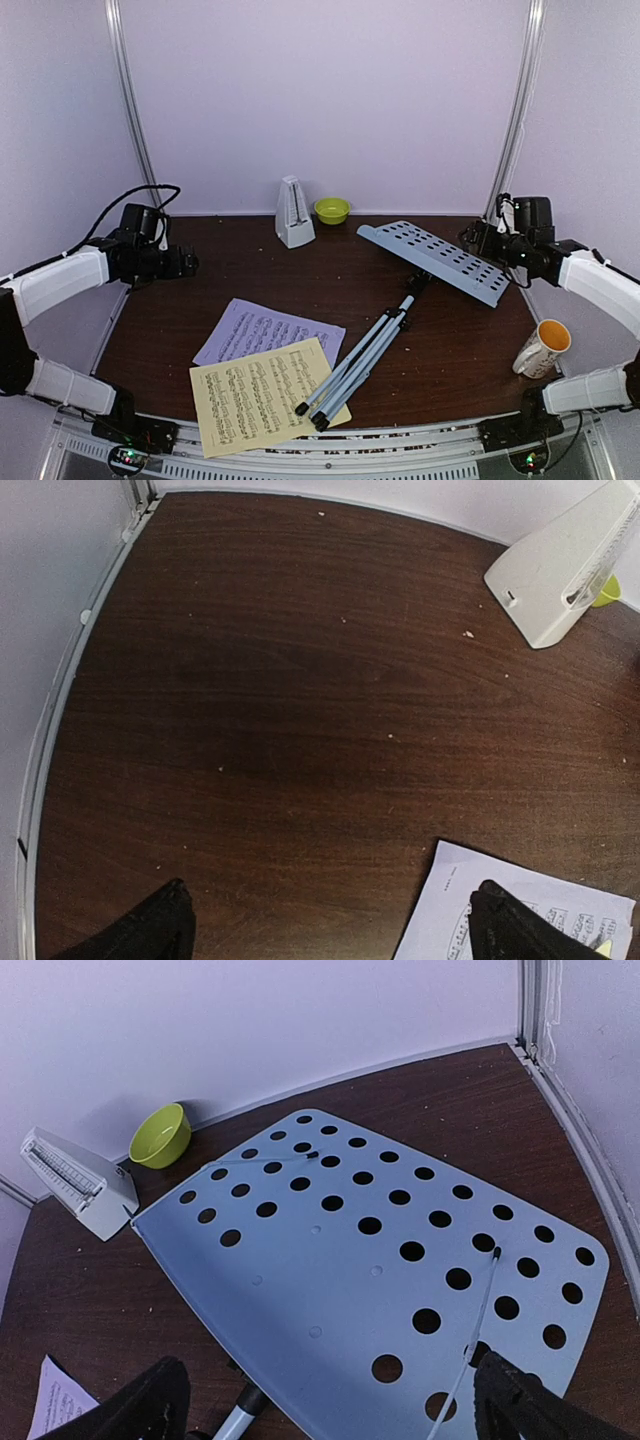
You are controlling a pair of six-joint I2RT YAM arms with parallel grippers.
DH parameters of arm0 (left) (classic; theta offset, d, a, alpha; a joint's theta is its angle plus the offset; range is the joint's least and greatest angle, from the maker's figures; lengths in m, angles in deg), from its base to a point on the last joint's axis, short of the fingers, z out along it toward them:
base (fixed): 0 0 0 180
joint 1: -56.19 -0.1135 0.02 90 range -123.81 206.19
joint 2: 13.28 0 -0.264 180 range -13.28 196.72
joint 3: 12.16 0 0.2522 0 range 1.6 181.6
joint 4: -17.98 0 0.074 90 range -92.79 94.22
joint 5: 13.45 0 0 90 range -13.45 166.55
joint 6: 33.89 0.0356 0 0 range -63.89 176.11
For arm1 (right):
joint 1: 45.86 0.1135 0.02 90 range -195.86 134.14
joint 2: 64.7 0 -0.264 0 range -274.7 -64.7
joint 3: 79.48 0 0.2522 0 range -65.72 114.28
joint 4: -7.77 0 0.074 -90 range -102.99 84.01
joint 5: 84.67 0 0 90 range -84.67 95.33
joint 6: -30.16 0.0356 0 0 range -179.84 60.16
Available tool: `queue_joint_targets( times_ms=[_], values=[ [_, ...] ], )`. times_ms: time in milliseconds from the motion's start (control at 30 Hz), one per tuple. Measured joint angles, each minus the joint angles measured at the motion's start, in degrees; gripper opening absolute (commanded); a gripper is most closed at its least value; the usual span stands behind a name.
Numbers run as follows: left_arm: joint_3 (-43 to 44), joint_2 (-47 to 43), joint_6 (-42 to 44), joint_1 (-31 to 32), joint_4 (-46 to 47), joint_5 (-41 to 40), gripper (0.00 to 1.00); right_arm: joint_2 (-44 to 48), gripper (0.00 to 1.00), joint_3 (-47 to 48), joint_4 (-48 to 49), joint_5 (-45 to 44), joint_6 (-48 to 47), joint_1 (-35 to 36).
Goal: Set up the instrument practice props
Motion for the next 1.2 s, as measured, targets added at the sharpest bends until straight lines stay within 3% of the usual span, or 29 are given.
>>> queue_joint_targets(
  times_ms=[300,433,800,1000,1200],
  values=[
    [0.28,1.73,-0.44,-0.31,4.59,7.65,0.98,-1.18,1.00,8.37,-7.91,4.59,-5.77,1.27],
    [0.28,3.96,-0.17,-0.07,7.06,11.96,0.98,-3.37,1.00,13.62,-12.13,2.75,-9.86,4.35],
    [0.59,6.45,0.63,2.40,12.46,21.73,0.98,-16.65,0.99,22.36,-26.29,3.96,-24.02,7.67],
    [0.52,7.41,0.59,2.62,15.82,26.38,0.98,-24.39,0.90,26.84,-30.97,7.78,-28.39,7.69],
    [-0.13,7.41,0.52,2.75,17.88,28.22,0.98,-27.74,0.72,28.85,-33.40,11.37,-30.84,7.98]
  ],
)
